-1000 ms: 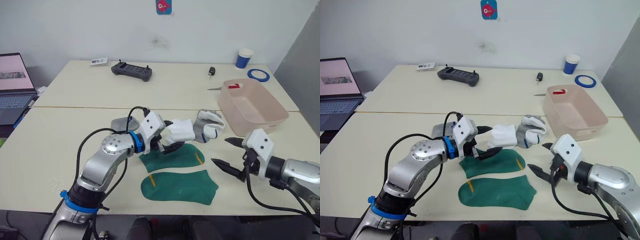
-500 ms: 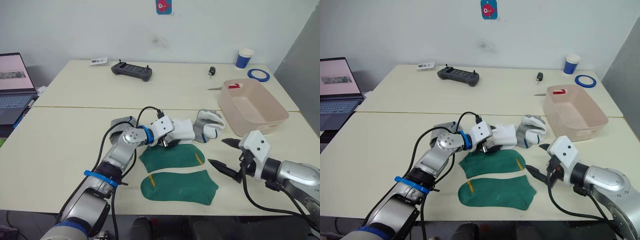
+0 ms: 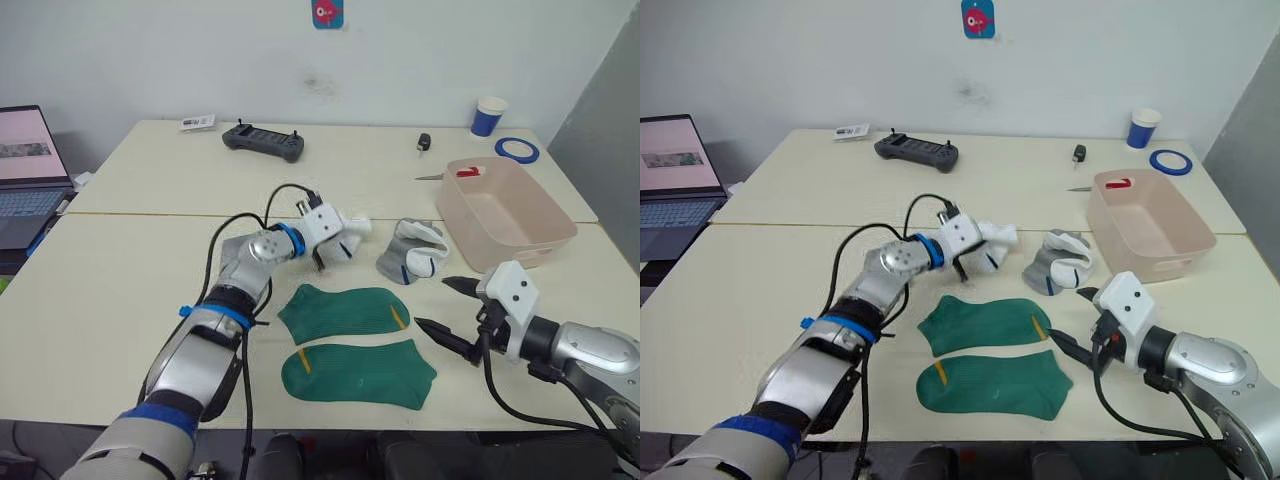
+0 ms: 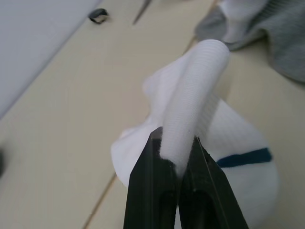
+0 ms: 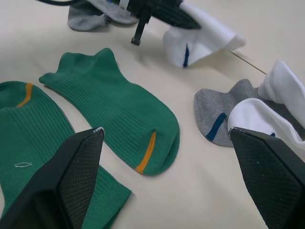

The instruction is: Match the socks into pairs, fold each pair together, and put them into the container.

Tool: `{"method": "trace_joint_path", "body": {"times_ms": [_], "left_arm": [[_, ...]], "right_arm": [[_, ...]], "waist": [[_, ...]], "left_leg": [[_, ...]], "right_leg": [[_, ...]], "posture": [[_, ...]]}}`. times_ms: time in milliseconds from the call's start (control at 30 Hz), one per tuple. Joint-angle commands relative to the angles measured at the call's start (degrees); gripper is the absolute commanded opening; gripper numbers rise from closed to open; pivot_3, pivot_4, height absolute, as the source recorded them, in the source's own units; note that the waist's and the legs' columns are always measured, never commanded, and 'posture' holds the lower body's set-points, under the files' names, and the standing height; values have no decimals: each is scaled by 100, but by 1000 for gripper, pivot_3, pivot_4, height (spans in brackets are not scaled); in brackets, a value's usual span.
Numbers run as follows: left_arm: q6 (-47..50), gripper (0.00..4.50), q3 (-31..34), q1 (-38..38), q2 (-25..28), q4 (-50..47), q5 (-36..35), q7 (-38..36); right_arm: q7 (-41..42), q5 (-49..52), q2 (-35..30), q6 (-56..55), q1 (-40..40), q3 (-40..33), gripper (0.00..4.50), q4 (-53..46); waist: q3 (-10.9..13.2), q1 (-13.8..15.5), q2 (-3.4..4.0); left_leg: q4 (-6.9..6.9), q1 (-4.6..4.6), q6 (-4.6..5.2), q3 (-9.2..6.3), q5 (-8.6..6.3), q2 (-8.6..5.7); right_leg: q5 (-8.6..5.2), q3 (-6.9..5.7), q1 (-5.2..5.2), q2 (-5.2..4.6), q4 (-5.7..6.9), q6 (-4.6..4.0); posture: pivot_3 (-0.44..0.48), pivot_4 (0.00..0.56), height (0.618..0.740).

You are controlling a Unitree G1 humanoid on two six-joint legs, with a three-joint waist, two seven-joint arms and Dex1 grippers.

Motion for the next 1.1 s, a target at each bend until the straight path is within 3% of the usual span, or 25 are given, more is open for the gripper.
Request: {"method": "trace_joint_path", "body": {"times_ms": [33, 133, 167, 367, 500, 600, 833, 1100], "left_arm": [[-139, 6, 188, -16, -152, 353, -47, 56], [-83, 6, 391, 86, -160, 297, -344, -484], [-104, 484, 414, 123, -114, 220, -356, -566], [-106, 2258, 639, 682, 444, -995, -647, -1295], [-119, 3465, 897, 1656, 1209, -2713, -1397, -2464], [-465, 4389, 936, 2176, 1863, -3457, -1461, -2985], [-818, 4477, 797, 2914, 2924, -4046, -1579, -4089], [-1123, 4477, 238, 3012, 2685, -4219, -1260, -4489]], "right_arm": [[-27, 25, 16, -35, -122, -30, 4500, -167], [-33, 27, 24, -25, -150, -14, 4500, -164], [-36, 32, 26, -17, -159, -11, 4500, -169], [-51, 61, 27, 15, -114, -29, 4500, -234], [82, -37, 7, -186, -83, 93, 4500, -221], [239, -109, -72, -302, -97, 161, 4500, -197], [707, -319, -440, -523, -78, 436, 4500, -100], [773, -366, -417, -512, -195, 519, 4500, -43]], "waist": [[0, 1, 0], [0, 0, 0], [0, -1, 0], [0, -15, 1], [-2, -37, 5], [-1, -9, 7], [0, 12, 6], [0, 13, 6]], "left_leg": [[0, 0, 0, 0, 0, 0], [-1, -1, 0, -1, 0, 1], [-1, -1, 0, -1, 0, 1], [-2, 2, -1, -1, 0, 4], [-4, 7, -2, 0, 1, 13], [-6, 8, -2, -2, 1, 18], [2, 10, -2, 6, 1, 7], [1, 7, -1, 5, 1, 11]], "right_leg": [[0, 0, 0, 0, 0, 1], [-1, -2, -1, 1, 1, 1], [-1, -2, -2, 1, 1, 1], [-1, -2, -1, 2, 7, 1], [-1, -1, -1, 3, 9, 0], [-1, -6, -2, 5, 12, -2], [-1, -3, 6, -11, 9, -8], [-2, -4, 2, -6, 9, -11]], "posture": [[0, 150, 740], [0, 150, 740], [0, 150, 740], [0, 150, 740], [0, 150, 740], [0, 150, 740], [0, 150, 740], [0, 150, 740]]}}
